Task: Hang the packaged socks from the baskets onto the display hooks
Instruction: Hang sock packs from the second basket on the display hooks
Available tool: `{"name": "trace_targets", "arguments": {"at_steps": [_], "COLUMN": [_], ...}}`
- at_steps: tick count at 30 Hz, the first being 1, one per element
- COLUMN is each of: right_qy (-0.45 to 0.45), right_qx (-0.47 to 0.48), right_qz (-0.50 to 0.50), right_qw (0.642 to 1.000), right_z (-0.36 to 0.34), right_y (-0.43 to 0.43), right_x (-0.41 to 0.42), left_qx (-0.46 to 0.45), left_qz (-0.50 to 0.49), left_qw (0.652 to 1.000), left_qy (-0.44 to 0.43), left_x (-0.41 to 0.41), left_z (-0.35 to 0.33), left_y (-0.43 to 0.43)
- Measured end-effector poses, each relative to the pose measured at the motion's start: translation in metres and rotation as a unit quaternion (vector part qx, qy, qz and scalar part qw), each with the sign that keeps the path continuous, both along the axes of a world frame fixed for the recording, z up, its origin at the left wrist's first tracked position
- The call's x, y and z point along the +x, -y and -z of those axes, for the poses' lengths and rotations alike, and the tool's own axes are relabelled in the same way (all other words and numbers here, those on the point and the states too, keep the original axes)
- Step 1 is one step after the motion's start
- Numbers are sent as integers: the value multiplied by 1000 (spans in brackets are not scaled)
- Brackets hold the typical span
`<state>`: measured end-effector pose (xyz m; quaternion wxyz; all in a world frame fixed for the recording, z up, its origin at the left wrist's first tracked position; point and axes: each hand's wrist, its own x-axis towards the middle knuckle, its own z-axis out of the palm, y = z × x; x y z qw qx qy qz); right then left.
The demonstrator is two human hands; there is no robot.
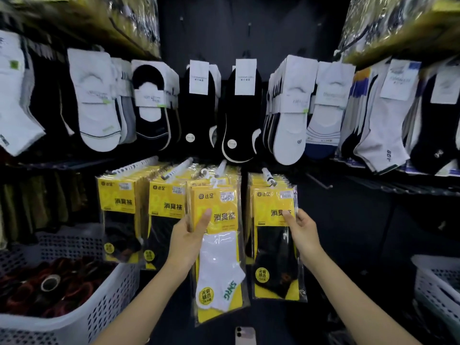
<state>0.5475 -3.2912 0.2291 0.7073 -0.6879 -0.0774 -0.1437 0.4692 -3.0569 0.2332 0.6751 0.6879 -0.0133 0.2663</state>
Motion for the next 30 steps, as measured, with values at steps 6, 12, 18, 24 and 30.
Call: {"name": "trace_targets", "arguments": {"at_steps": [6,12,18,24,30], "right_qy": [-69,-124,-76,2,-13], "right_qx": [27,31,33,6,56], "right_qz": [28,165,79,-67,-84], "right_qw": [997,978,993,998,995], "right_z": [7,22,23,7,6], "right_y": [-12,-4,-10,-43,-40], "right_x": [35,49,6,-52,-64], "left_qx": [-15,-27,-53,-53,-15], "left_qz": [-13,8,36,48,17], "left_qw": [1000,1000,998,997,1000], "left_qy": [-10,-5,-27,-22,-10], "left_x": [7,4,-4,-8,-7], "left_z": [4,5,7,7,10], "left_y": [3,8,16,39,49]}}
